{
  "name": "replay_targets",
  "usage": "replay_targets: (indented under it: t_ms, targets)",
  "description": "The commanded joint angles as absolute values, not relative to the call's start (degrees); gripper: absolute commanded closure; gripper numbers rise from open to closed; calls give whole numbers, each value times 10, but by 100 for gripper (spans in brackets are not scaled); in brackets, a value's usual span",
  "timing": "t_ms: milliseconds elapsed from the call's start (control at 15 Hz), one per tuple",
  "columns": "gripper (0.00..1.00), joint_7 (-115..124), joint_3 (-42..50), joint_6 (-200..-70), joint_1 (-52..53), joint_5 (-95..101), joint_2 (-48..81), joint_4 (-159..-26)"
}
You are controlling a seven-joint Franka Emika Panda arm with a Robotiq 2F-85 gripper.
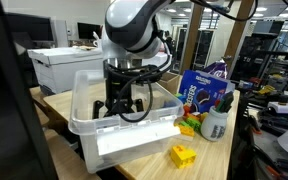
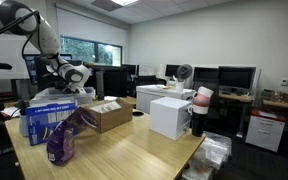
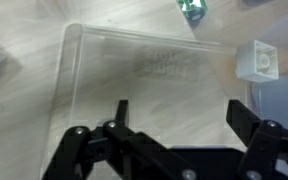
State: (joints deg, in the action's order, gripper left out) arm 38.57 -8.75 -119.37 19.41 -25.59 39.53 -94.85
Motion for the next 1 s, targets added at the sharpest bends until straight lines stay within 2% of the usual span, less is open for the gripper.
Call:
replay_targets:
  t_ms: [0,933]
  targets:
    - [0,409,-78,-1207,198,-230,363,-977]
    - [0,309,-142,-1197,151,-358,352,-981]
